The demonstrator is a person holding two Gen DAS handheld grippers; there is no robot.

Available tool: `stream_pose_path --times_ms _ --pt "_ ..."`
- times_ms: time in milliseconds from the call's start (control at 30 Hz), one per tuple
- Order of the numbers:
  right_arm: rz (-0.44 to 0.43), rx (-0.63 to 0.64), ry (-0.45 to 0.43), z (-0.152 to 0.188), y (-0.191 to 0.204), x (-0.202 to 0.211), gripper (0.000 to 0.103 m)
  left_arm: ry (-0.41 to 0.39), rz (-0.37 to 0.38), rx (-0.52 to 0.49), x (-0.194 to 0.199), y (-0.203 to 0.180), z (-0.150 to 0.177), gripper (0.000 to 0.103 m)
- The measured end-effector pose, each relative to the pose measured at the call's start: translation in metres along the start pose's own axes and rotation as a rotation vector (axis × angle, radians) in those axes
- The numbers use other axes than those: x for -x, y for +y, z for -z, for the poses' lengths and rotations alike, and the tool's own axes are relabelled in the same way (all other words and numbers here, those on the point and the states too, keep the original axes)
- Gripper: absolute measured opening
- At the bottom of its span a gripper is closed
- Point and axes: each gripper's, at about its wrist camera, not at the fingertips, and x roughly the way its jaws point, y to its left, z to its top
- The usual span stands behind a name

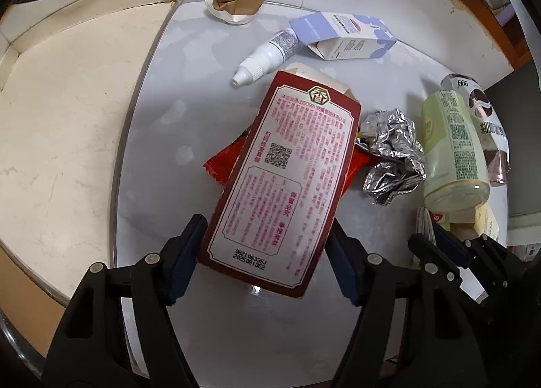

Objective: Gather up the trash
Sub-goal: 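Raise both tools and move toward the green bottle on the table, then grasp the red-and-white box with the left gripper while the right gripper grasps a green-and-white packet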

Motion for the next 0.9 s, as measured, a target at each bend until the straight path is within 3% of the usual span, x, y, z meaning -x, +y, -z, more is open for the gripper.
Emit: stream_pose_path --times_ms 100,433,900 --pt "-0.015 -0.007 -0.004 0.001 -0.001 0.004 0.004 -0.026 -0.002 0.016 0.004 0.003 0.004 0.065" --pt "-0.095 -0.045 -0.043 0.012 0.009 0.041 0.004 -0.111 0.058 0.114 0.048 0.025 0.042 0.064" --pt "-0.153 -0.081 -0.154 0.039 0.064 0.131 0.004 -0.256 0.108 0.082 0.15 0.039 0.165 0.064"
